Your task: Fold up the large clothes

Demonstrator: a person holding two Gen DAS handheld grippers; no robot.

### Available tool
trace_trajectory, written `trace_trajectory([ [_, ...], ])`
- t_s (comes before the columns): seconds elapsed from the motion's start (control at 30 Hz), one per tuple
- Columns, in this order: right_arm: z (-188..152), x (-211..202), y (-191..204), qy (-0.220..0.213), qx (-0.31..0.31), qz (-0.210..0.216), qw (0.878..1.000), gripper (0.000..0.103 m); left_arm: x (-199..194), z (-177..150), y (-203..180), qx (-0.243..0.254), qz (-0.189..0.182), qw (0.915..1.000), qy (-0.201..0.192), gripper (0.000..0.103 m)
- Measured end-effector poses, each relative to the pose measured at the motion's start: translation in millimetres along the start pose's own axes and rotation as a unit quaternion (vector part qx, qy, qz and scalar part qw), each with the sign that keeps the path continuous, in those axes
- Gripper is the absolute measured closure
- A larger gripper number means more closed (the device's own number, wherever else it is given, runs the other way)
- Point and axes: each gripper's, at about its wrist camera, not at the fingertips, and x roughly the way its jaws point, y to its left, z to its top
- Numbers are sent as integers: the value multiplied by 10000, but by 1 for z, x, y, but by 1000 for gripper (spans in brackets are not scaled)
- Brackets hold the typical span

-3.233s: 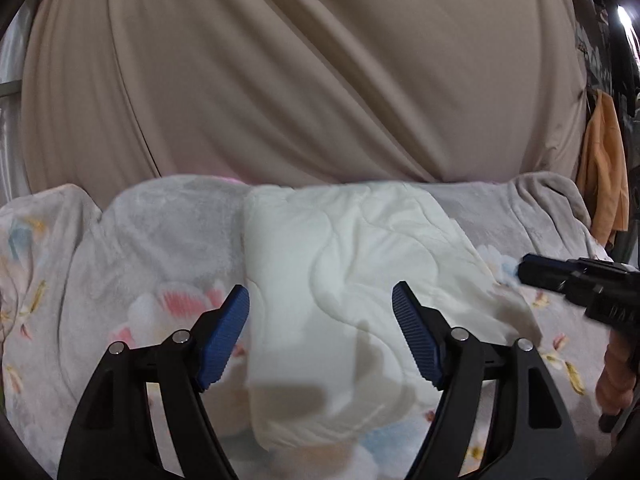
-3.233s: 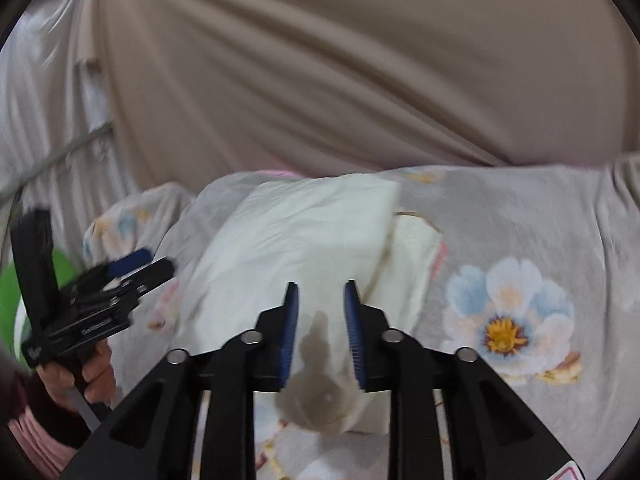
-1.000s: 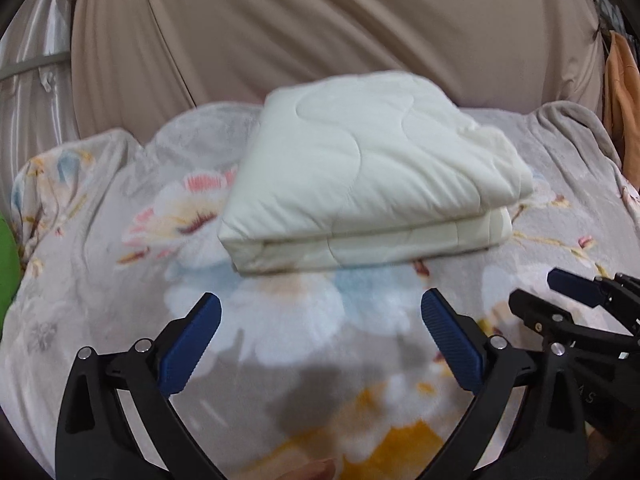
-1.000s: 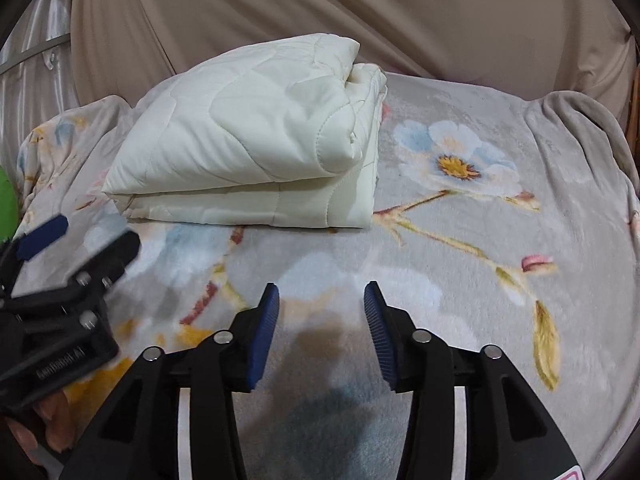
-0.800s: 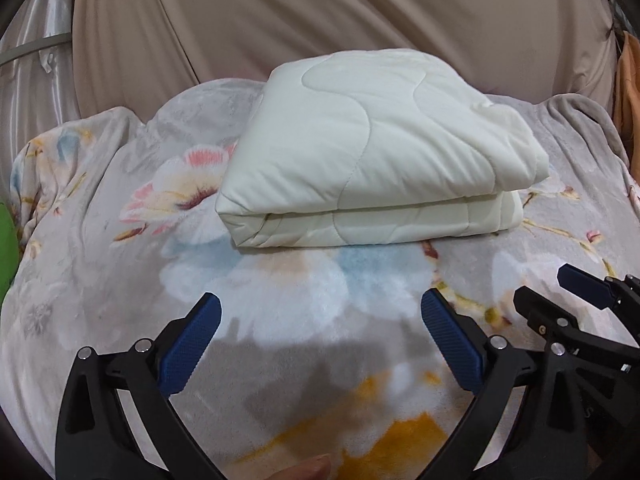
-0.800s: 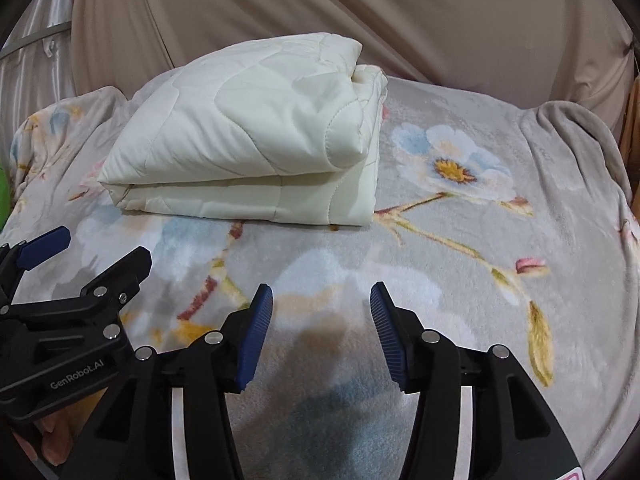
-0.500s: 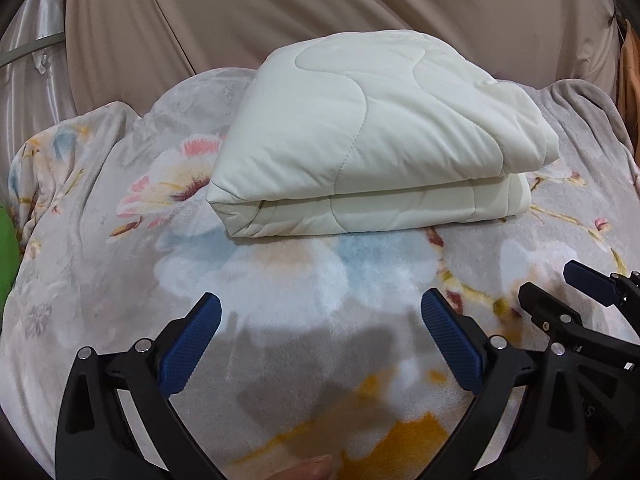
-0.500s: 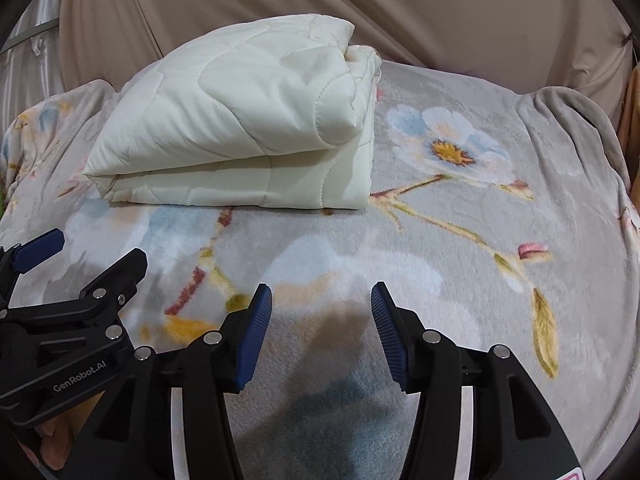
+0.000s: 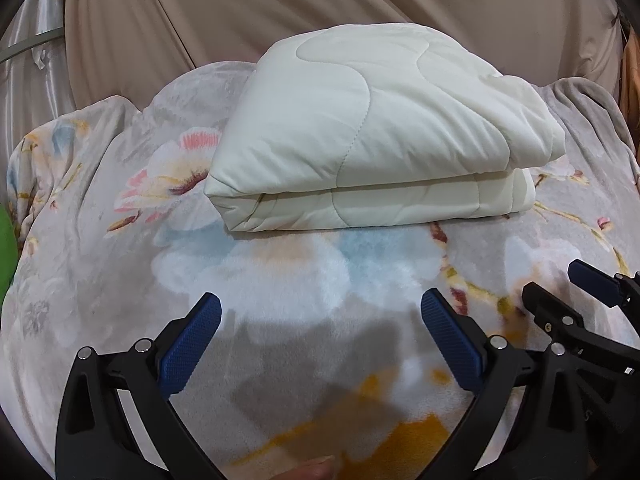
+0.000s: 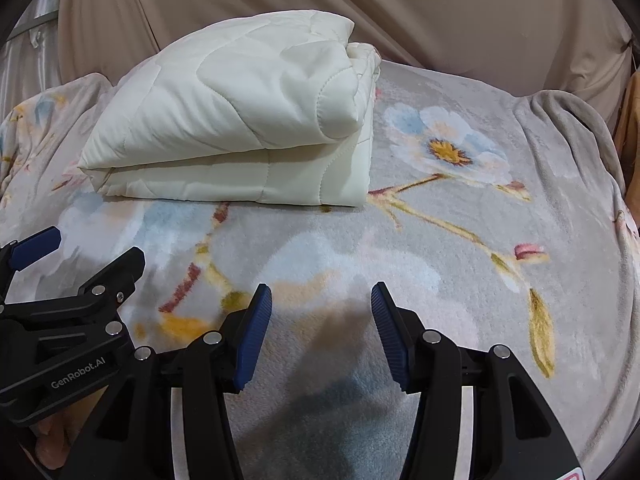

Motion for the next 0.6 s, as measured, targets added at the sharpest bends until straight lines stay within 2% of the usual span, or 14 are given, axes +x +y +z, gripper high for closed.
trace_trajectory([
  [0.6, 0, 0, 1, -19, -28, -95, 9999, 52, 1, -1, 0, 21, 25, 10000, 14, 5],
])
